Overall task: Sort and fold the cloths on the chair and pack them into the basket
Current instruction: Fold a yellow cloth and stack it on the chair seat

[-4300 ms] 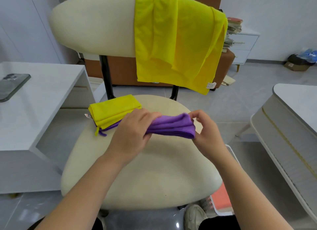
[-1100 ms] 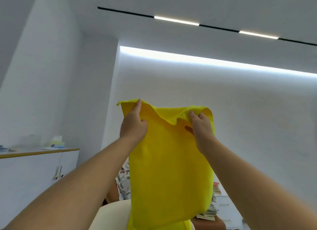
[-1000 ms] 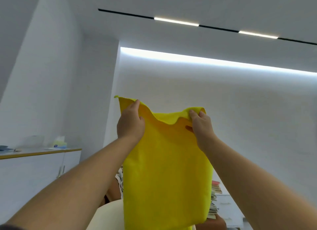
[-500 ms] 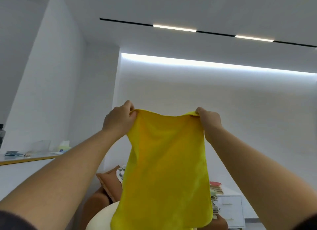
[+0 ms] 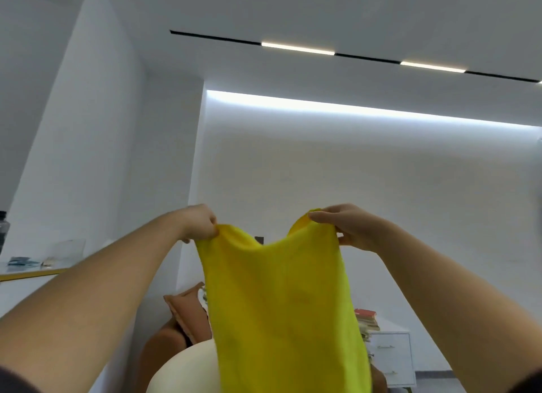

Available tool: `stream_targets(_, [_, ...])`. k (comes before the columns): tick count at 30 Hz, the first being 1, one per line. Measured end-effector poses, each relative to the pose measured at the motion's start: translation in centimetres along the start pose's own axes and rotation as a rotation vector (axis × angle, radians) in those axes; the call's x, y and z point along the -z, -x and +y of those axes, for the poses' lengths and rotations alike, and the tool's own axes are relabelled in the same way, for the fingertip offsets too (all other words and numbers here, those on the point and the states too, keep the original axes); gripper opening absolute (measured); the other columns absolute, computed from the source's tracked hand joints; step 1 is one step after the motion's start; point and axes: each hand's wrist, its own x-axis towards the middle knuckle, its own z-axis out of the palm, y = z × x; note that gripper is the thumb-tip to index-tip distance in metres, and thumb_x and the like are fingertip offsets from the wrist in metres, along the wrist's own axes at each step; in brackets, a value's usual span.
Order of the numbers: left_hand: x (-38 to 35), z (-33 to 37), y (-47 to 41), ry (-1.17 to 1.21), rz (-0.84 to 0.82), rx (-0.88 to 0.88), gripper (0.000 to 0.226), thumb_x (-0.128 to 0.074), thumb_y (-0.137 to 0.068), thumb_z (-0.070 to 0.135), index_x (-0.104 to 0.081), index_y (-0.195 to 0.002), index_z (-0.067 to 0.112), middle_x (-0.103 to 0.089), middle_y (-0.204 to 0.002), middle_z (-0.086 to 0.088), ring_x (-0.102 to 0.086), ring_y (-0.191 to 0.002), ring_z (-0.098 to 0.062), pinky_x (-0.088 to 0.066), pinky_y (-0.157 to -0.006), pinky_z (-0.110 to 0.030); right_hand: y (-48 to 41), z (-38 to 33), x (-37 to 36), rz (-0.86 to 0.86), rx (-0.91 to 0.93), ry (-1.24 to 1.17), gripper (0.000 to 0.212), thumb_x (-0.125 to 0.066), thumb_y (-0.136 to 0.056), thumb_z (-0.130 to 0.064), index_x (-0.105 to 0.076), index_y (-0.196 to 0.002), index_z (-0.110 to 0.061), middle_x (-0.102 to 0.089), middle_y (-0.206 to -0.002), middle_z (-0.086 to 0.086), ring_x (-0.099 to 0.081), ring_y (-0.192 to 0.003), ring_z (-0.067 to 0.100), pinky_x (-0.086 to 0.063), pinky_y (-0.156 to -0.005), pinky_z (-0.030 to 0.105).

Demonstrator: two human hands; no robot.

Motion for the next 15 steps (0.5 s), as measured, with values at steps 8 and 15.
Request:
stream_targets(8, [-0.6,-1.4,-0.3,0.205,0.206,0.053,0.025,-0.053,-0.095,0.026,-0.057,-0.076,0.01,-0.053,-0.071,-0.006,-0.053,-0.063,-0.016,-0.044,-0.057,-0.025,-0.6,1.6,0.2,0.234,-0.077,-0.024,0.047,-0.068,-0.087,-0.02,-0.052,-0.128,-0.004,-0.059,-0.114,0.011,-0.059,-0.1,0.026,-0.051,-0.082,0.038])
stream_targets(15, [-1.8,-1.9,0.9,0.985,0.238,0.123,0.011,-0.064,-0.09,0.019,-0.059,-0.09,0.009,-0.059,-0.11,-0.018,-0.058,-0.089,-0.028,-0.051,-0.08,-0.04,1.0,2.7,-0.5,0.31,-0.032,-0.145,0.036,-0.056,-0.095,-0.021,-0.052,-0.128,-0.007,-0.06,-0.108,0.009,-0.059,-0.099,0.028,-0.051,-0.082,0.039])
